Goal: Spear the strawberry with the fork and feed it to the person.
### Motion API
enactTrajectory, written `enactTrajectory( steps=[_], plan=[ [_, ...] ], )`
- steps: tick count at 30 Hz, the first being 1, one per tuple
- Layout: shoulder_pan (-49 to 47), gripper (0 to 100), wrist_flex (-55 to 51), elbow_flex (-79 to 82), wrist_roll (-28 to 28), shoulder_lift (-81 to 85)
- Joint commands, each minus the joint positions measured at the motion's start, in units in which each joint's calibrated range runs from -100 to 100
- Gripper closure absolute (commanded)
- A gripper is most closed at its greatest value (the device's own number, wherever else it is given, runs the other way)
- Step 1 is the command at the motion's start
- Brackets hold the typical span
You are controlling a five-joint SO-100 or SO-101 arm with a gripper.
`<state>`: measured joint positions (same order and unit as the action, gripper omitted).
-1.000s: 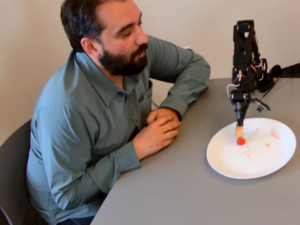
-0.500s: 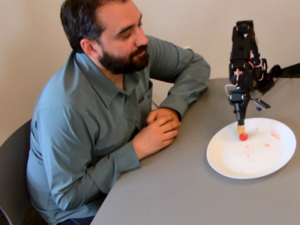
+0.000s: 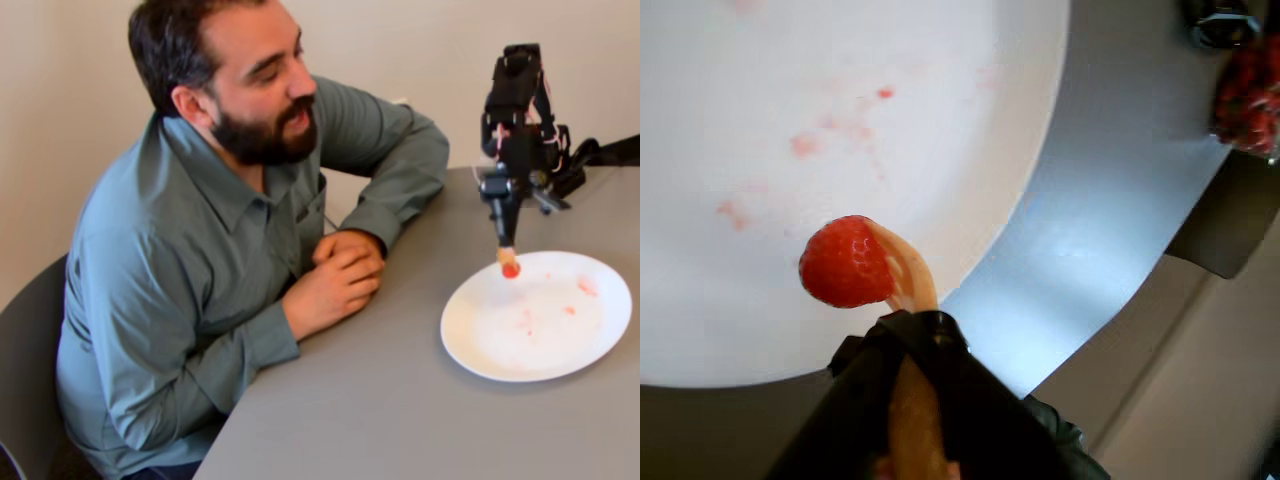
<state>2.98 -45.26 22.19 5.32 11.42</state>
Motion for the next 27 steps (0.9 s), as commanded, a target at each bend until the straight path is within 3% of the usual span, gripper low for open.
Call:
enactTrajectory(
  steps=[1, 6, 10, 13, 21, 27],
  plan=[
    [-1.1, 99, -7.7, -15.0, -4.1, 2.8],
    [4.0, 99, -16.2, -32.0, -14.7, 2.8],
    [18.6, 99, -13.8, -41.6, -26.9, 2.8],
    [25.5, 99, -8.8, -44.7, -32.3, 2.8],
    [31.6, 99, -1.4, -44.0, -37.8, 5.5],
    [33.7, 99, 1.6, -43.9, -37.8, 5.0]
  ],
)
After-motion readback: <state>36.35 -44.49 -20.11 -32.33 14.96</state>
